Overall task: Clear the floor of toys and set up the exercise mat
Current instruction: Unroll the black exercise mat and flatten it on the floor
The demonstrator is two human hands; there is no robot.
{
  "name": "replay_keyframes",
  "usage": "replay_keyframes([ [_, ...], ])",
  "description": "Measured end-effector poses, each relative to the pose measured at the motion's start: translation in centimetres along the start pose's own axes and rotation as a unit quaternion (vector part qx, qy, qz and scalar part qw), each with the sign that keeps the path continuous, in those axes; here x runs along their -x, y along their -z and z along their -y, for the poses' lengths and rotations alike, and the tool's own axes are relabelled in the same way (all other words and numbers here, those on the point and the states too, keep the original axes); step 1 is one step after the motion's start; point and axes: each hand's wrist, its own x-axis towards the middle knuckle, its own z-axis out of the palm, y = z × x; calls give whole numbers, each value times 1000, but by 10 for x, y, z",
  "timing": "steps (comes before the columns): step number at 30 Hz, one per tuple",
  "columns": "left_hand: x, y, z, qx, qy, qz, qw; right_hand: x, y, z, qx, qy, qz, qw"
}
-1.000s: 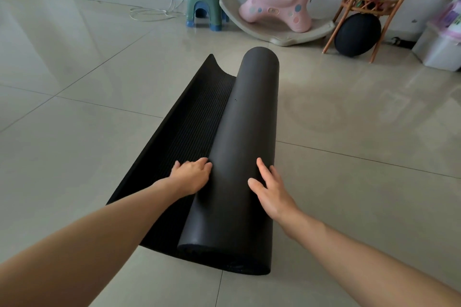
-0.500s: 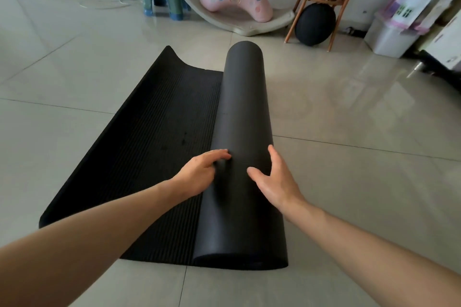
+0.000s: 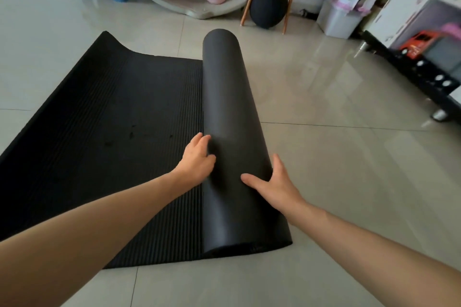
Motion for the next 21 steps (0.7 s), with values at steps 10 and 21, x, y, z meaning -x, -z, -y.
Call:
replay_keyframes([
  [10, -10, -56, -32, 28, 4, 99, 995, -11, 76, -71, -30, -74, -79, 994],
  [21, -17, -115, -82, 155, -93, 211, 961, -7, 101, -80, 18, 16, -186, 982],
])
